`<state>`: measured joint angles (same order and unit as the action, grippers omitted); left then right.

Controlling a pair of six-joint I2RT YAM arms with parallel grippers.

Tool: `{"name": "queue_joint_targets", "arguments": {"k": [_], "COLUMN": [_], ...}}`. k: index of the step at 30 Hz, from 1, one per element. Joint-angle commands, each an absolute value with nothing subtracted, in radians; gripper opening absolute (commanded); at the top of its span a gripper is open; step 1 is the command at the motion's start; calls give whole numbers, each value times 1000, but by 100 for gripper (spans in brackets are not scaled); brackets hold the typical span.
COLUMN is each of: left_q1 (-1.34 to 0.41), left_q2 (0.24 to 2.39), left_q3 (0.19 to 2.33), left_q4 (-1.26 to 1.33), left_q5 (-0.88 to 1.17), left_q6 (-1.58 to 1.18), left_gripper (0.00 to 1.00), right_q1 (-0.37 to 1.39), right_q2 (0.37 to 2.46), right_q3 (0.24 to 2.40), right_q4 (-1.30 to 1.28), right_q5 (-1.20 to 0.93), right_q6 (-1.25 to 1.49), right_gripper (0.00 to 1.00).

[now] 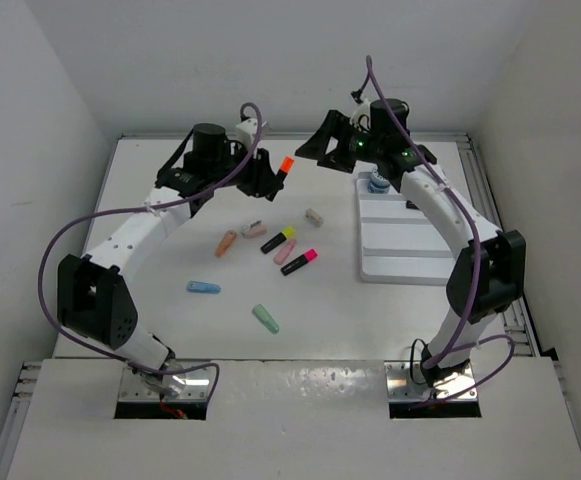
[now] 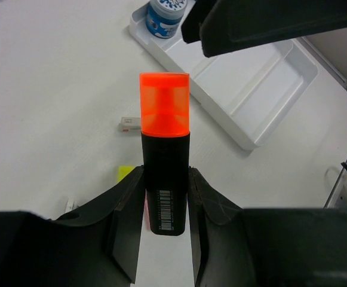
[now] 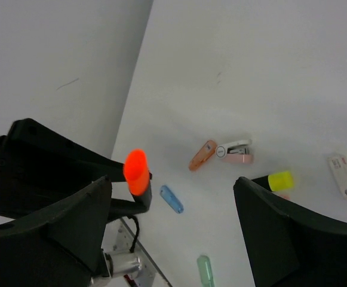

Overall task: Sort the stationery into containers
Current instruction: Pick up the pen from the center of the board, then place the pen in the storage box.

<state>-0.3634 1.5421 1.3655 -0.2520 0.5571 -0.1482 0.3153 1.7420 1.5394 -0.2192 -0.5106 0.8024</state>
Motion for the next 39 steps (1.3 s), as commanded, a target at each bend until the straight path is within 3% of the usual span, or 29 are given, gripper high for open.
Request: {"name": "queue_joint_targets", "arguments": {"k": [1, 10, 13, 20, 22, 24, 27, 28, 29, 30, 34, 39], "left_q1": [-394, -411, -413, -423, -425, -420, -417, -413, -407, -388, -342, -299], "left_q2": [1540, 1551, 1552, 1562, 1565, 1563, 1563, 1563, 1560, 1554, 1539, 1537], "left_q3": [1385, 1390, 1393, 1387, 1388, 1390, 1402, 1416, 1416, 1417, 1367, 1325], "left_q4": [-248, -250, -250, -238, -238, -241, -282, -299, -311, -327, -330, -307], "left_q5": [551, 538, 532, 508, 497, 482, 384, 342, 287, 269, 199, 232], "left_q6": [-123, -112, -112, -117, -123, -133, -158, -167, -176, -179, -192, -218], "left_gripper": [0, 0, 0, 0, 2, 11, 60, 89, 91, 100, 100, 100], "right_q1": [339, 387, 400, 405, 393, 359, 299, 243, 214, 145, -46, -163], "right_q2": [1753, 1790, 1798, 1799, 1790, 1772, 1735, 1700, 1681, 1637, 1557, 1591], "right_q3": [1591, 1588, 1580, 1563, 1557, 1531, 1479, 1442, 1422, 1396, 1215, 1175], "right_q4": [-172, -172, -164, -149, -149, -147, -162, -172, -187, -221, -258, -319], "right_q5": [-534, -538, -543, -545, -545, -548, -548, -537, -526, -509, -407, -296], "right_q6": [827, 836, 847, 859, 867, 887, 887, 868, 858, 845, 870, 949], "right_gripper": [81, 71, 59, 12, 4, 0, 0, 0, 0, 0, 0, 0]}}
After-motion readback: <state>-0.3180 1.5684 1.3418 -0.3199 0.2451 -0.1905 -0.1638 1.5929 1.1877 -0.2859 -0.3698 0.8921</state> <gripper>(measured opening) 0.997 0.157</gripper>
